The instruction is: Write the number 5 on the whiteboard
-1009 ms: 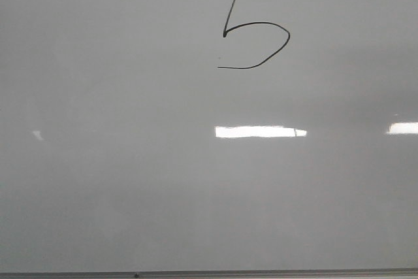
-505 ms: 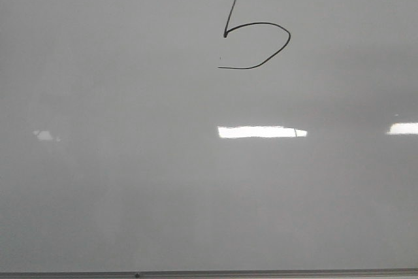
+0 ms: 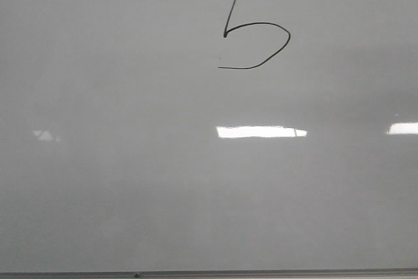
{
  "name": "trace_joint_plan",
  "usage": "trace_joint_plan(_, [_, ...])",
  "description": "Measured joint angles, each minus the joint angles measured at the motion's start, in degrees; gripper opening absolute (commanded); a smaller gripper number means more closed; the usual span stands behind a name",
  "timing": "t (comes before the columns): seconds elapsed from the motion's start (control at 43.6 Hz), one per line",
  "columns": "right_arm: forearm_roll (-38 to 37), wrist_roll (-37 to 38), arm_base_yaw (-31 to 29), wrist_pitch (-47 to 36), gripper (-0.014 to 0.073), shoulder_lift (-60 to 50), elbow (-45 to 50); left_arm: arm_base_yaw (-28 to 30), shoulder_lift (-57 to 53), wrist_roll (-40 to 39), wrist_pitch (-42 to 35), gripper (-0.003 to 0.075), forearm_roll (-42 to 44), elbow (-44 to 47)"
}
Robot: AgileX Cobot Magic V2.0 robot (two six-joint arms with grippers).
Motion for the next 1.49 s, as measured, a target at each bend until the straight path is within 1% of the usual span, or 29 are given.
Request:
trace_joint_plan(0.596, [0.0, 0.0, 0.0, 0.0, -0.0071, 0.0, 0.0, 0.0, 0.0, 0.1, 0.2, -0.002, -0.1, 0.1])
trace_joint_plan(0.711, [0.0, 0.0, 0.0, 0.0, -0.0071, 0.0, 0.0, 0.3, -1.0, 0.1, 0.6, -0.002, 0.8, 1.2])
trace_joint_plan(0.826, [0.0, 0.0, 0.0, 0.0, -0.0071, 0.0, 0.0, 1.5, -4.9, 1.0, 4.4, -0.002, -0.9, 3.4])
trace_joint_plan(0.917, [0.0, 0.0, 0.0, 0.0, -0.0071, 0.0, 0.0, 3.2, -10.1, 2.2, 9.9, -0.002, -3.1, 5.4])
trace_joint_plan(1.078, [0.0, 0.0, 0.0, 0.0, -0.0071, 0.0, 0.0, 5.5, -17.5, 2.7, 15.8, -0.002, -4.0, 9.1])
trace_joint_plan(1.307, [0.0, 0.0, 0.0, 0.0, -0.0071, 0.0, 0.0, 9.5, -18.9, 2.7, 17.1, -0.002, -4.0, 14.1])
trace_joint_plan(1.491, [0.0, 0.0, 0.0, 0.0, -0.0071, 0.0, 0.0, 9.9, -18.9, 2.8, 17.7, -0.002, -4.0, 14.1])
